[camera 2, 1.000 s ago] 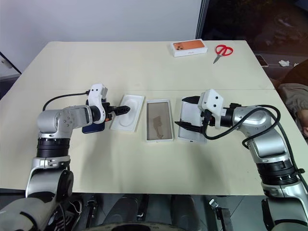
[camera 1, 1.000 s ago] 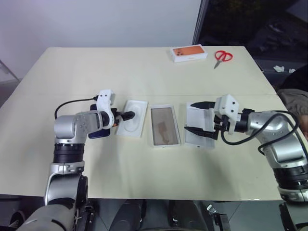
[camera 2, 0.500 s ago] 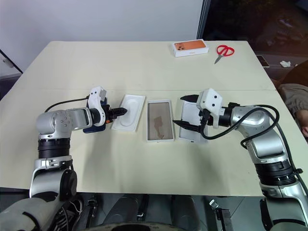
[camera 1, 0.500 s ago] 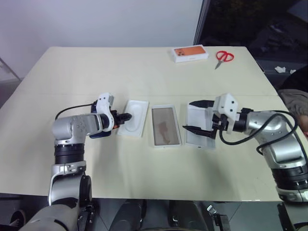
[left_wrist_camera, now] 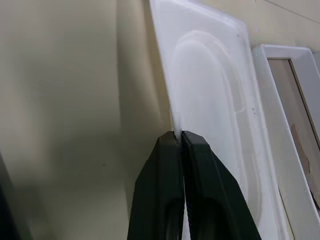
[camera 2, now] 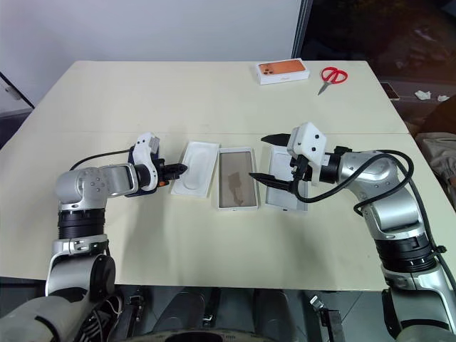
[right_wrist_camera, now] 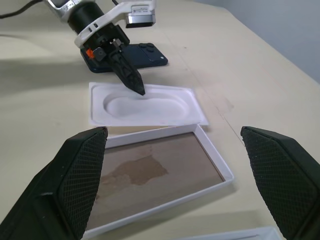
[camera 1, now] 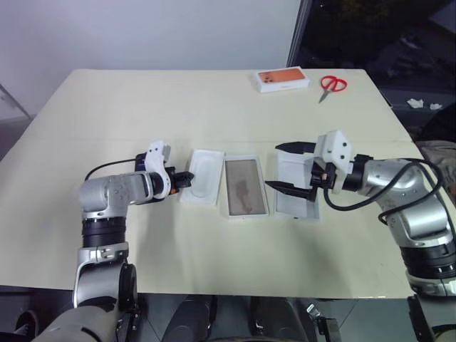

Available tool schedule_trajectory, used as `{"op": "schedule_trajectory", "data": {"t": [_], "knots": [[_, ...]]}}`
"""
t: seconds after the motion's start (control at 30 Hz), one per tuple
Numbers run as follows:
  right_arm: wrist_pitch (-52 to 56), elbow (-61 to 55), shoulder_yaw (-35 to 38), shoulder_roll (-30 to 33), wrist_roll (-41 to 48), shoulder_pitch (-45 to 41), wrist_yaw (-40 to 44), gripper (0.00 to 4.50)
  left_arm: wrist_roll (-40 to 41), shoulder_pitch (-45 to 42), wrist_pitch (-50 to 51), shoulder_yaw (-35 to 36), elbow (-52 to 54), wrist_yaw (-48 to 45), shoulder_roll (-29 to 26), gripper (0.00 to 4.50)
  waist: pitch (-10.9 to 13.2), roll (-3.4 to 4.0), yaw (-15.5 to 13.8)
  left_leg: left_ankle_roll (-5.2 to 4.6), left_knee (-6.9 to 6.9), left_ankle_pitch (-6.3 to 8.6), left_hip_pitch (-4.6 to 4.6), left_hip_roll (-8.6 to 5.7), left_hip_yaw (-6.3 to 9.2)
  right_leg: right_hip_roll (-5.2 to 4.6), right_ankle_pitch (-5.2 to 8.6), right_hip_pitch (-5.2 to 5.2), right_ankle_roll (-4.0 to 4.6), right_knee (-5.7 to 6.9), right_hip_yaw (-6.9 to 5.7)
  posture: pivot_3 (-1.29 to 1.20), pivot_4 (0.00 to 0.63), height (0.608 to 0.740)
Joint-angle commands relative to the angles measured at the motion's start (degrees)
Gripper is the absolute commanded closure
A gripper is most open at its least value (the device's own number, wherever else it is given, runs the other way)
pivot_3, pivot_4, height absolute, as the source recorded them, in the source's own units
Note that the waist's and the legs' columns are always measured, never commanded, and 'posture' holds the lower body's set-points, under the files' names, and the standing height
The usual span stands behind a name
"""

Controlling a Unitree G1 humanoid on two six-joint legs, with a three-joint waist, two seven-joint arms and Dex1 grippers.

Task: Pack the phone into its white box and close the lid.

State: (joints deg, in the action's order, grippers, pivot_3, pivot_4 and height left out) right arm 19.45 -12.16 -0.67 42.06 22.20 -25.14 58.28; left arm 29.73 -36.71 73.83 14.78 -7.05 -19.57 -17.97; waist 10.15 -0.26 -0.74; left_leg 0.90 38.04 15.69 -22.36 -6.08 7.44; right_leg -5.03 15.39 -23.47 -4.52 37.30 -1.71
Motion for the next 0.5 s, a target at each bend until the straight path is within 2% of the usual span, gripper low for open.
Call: {"op": "schedule_trajectory", "data": {"t": [0.03,0.2,0.4,0.5], "knots": [[-0.7,-0.3,1.6,0.3,0.3,0.4,0.0,0.0,1.4,0.9,1.7,2.7,0.0,0.3,-0.1,4.48,0.0,0.0,0.0,0.0,0.0,0.0,0.0,0.01,0.0,0.0,0.0,0.0,0.0,0.01,0.0,0.0,0.15,0.74],[-2.1,0.7,1.1,1.1,-0.9,2.1,0.7,0.0,7.8,-1.6,6.1,14.9,0.7,2.6,3.1,4.48,0.0,-0.03,0.1,0.0,0.0,0.0,-0.01,0.02,0.0,0.01,0.0,-0.03,0.0,0.01,-0.01,0.0,0.15,0.74],[-1.2,1.5,2.2,4.1,1.2,6.5,5.7,0.0,8.0,-0.8,14.2,17.1,11.0,7.7,4.4,4.48,0.0,-0.06,0.0,0.0,0.0,0.0,-0.02,0.01,0.0,0.01,0.0,-0.02,0.0,0.01,0.0,0.0,0.15,0.74],[0.7,1.0,3.8,4.4,4.4,6.7,7.1,0.0,8.8,-3.1,18.3,20.7,16.3,11.4,10.5,4.48,0.0,-0.07,-0.1,0.0,0.01,0.0,-0.02,0.0,-0.01,0.01,0.0,-0.01,-0.01,0.0,0.0,0.0,0.15,0.74]]}}
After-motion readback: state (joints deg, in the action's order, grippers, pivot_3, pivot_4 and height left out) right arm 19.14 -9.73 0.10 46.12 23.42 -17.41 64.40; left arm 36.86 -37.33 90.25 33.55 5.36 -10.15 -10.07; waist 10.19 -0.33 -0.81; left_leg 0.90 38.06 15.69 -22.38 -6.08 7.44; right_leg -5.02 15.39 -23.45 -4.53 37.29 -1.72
